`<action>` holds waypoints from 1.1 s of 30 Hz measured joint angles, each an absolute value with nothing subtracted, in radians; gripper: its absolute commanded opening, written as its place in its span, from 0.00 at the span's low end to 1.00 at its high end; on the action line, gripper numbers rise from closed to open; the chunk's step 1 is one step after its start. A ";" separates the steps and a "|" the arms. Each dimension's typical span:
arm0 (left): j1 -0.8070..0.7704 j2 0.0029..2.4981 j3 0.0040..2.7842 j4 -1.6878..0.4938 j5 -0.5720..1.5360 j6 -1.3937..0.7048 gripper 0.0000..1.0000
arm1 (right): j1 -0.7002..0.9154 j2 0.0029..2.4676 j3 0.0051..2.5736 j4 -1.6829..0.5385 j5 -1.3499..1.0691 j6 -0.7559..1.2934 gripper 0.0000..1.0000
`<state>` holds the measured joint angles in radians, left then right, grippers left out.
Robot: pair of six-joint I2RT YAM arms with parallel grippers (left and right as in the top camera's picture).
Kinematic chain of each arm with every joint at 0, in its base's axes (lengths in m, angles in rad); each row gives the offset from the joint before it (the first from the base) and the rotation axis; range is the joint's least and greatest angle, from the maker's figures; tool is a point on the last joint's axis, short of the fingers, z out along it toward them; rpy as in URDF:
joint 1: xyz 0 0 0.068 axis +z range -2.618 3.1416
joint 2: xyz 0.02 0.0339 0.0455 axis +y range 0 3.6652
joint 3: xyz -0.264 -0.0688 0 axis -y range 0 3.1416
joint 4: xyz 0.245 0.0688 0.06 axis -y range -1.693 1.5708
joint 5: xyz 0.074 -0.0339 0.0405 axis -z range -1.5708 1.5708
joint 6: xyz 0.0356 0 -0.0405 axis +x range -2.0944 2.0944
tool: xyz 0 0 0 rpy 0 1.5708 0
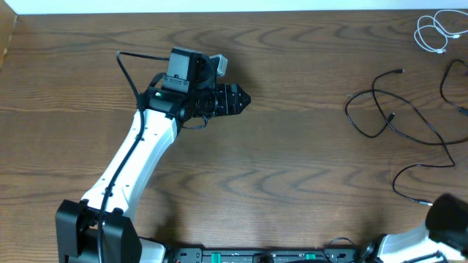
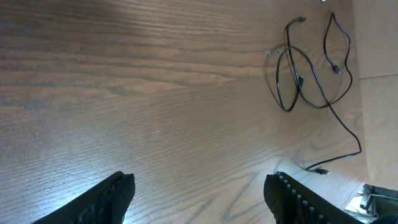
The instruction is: Untangle cables
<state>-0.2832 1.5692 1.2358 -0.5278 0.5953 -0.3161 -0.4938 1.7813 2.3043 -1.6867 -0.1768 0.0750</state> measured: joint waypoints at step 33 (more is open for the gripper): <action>-0.283 1.569 1.236 -0.543 0.595 -0.316 0.72 | -0.706 1.662 1.603 -1.454 0.063 0.273 0.67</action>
<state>-0.2832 1.5692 1.2362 -0.5430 0.5953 -0.3164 -0.7055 1.6623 1.6032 -1.4544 0.0628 0.2729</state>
